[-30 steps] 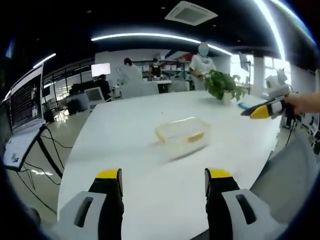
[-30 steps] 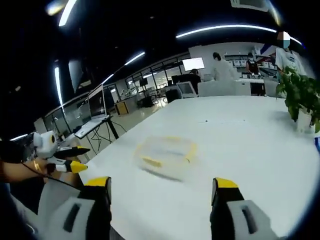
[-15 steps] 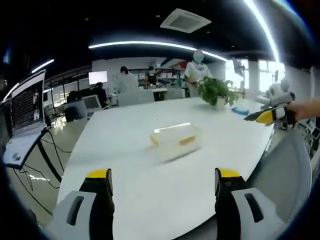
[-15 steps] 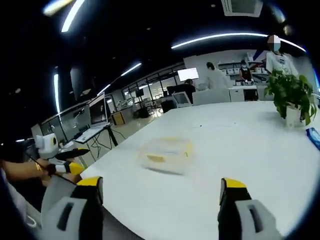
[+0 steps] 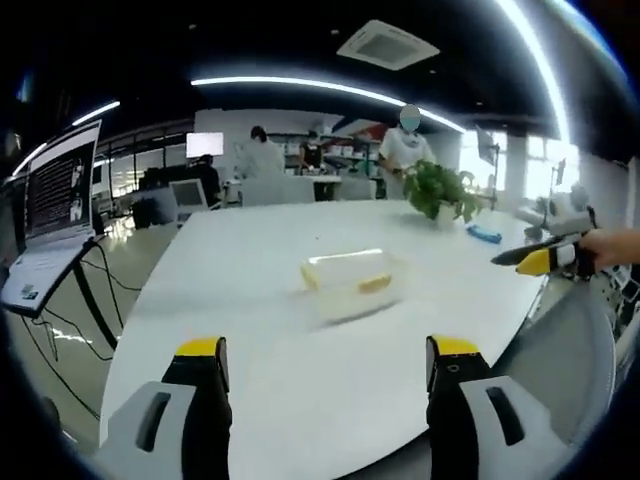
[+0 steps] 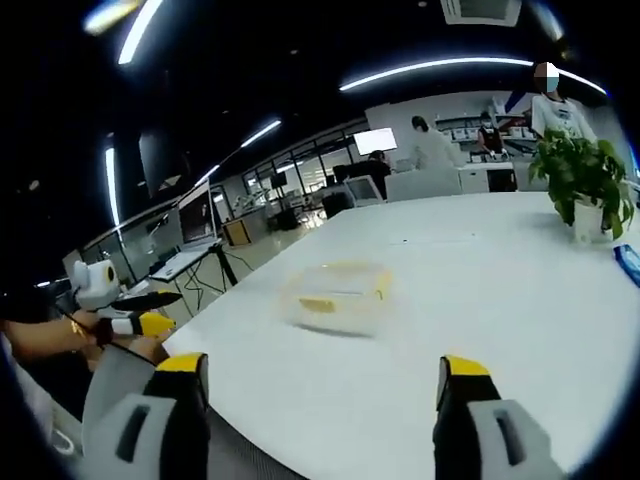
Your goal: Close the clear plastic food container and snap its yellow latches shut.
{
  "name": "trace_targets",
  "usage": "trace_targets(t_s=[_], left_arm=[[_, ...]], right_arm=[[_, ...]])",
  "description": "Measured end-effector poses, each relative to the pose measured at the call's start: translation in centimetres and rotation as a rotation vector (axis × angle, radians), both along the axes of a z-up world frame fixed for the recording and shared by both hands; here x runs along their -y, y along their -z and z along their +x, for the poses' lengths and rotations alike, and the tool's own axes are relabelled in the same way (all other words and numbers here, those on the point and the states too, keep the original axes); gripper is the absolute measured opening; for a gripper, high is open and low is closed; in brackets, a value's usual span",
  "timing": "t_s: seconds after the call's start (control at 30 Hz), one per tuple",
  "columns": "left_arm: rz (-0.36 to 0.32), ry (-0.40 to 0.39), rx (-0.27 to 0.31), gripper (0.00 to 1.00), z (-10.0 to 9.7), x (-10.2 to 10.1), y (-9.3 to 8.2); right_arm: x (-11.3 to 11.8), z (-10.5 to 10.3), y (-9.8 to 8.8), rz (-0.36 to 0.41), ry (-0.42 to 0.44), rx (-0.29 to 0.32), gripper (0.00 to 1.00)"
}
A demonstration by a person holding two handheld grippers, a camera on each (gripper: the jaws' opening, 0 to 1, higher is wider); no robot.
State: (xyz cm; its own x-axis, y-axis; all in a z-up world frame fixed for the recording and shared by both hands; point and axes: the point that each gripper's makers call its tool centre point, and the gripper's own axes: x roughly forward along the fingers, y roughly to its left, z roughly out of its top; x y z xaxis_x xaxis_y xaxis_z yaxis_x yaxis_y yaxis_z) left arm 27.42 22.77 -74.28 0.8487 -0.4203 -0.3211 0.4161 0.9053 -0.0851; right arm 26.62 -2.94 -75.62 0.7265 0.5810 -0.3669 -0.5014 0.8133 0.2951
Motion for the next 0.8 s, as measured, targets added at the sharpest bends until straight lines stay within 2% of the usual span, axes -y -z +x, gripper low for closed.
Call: trace_targets(t_s=[0.13, 0.5, 0.8], left_arm=[[0.006, 0.014, -0.004, 0.79, -0.5, 0.8, 0.1], [0.010, 0.011, -0.023, 0.76, -0.6, 0.5, 0.6], [0.013, 0.001, -0.027, 0.74, -0.5, 0.3, 0.8]], right_arm=[[0.0, -0.1, 0.2, -0.003, -0.002, -0.006, 0.95], [0.4, 0.1, -0.1, 0.005, 0.025, 0.001, 0.93], [2.5, -0.3, -1.1, -0.002, 0.069, 0.029, 0.89]])
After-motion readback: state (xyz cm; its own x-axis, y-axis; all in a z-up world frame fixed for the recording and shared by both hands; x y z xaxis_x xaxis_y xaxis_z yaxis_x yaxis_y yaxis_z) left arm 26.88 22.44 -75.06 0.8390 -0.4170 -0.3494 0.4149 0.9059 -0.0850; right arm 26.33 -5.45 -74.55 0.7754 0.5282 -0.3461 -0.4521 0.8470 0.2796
